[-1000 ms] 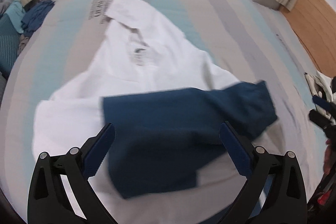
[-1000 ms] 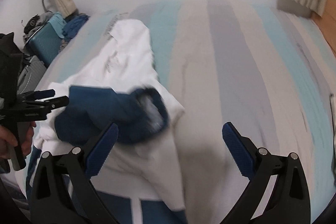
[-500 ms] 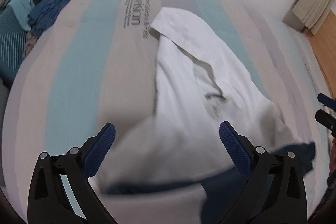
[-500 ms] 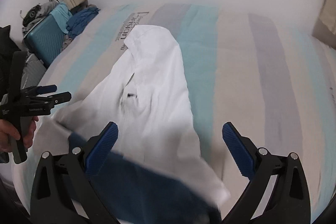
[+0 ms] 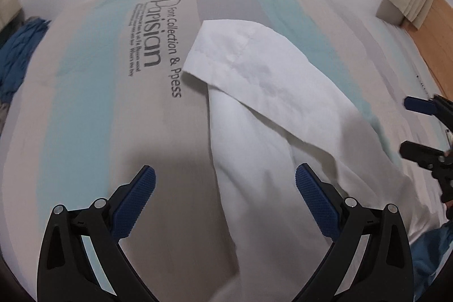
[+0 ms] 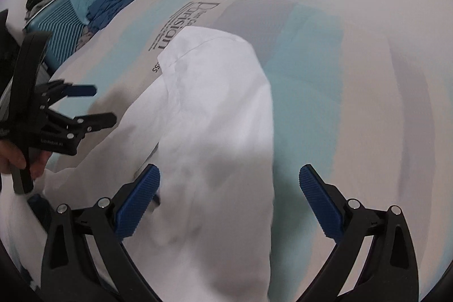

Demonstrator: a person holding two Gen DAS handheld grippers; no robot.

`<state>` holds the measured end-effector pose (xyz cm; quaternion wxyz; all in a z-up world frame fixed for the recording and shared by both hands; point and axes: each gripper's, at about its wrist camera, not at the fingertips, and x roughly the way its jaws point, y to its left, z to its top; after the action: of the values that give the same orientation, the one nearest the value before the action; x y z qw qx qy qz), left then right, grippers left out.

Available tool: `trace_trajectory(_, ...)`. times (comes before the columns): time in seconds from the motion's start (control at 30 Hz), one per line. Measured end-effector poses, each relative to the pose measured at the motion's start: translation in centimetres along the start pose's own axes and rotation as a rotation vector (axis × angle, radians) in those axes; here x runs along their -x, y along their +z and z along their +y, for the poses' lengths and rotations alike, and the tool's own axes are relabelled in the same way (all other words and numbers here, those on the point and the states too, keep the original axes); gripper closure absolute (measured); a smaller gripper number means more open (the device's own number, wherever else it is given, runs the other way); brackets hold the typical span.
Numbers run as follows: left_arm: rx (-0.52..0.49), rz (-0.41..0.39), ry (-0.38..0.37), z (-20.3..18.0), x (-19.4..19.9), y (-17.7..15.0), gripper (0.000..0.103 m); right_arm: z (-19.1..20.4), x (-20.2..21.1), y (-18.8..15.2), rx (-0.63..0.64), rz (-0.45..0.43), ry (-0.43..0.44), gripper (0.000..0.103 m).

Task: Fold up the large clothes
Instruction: 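Move both tools to the white hood and close them on it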

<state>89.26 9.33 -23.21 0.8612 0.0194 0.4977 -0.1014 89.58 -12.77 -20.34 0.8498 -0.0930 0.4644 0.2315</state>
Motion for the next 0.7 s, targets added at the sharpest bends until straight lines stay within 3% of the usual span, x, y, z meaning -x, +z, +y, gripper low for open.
trace_trajectory(0.23,-0.003,0.009,-0.058,2.0,-3.8,1.5,0.007,-1.3,-4.8,2.4,0.083,-0.021,0.001,0.019)
trace_trajectory(0.4,-0.070,0.012,-0.092,1.4,-5.4,2.7,0.008,-2.7,-7.1,4.0,0.089,-0.012,0.007,0.025)
trace_trajectory(0.7,-0.142,0.041,-0.159,0.7,-8.3,5.2,0.016,-3.5,-9.0,4.6,0.137,0.018,0.000,0.026)
